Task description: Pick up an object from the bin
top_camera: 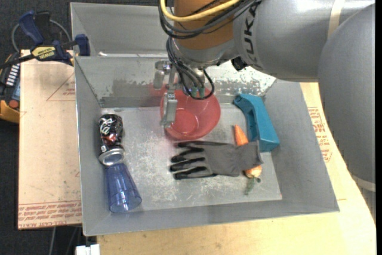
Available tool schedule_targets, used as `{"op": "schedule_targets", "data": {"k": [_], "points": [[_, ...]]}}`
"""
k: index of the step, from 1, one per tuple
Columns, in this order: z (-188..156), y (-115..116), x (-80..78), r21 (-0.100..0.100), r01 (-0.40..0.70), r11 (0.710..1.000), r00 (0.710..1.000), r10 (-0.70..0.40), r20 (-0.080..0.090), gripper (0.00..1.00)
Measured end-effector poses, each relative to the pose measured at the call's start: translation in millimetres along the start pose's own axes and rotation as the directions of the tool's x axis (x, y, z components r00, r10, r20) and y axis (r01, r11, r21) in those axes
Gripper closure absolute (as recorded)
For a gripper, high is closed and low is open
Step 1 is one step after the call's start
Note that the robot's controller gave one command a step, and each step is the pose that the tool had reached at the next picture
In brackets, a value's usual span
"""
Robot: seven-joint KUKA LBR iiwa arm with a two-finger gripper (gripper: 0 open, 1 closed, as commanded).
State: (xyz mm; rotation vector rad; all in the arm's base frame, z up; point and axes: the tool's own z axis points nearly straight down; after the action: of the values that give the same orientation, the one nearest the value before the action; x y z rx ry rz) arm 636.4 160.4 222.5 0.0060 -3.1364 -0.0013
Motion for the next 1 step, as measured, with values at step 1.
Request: {"op": "schedule_targets", "data": {"k": [1], "points": [[-5.5, -1.3, -1.1, -0.001, -0.004, 1.0, 1.0, 0.004, 0.007, 0.0]]}}
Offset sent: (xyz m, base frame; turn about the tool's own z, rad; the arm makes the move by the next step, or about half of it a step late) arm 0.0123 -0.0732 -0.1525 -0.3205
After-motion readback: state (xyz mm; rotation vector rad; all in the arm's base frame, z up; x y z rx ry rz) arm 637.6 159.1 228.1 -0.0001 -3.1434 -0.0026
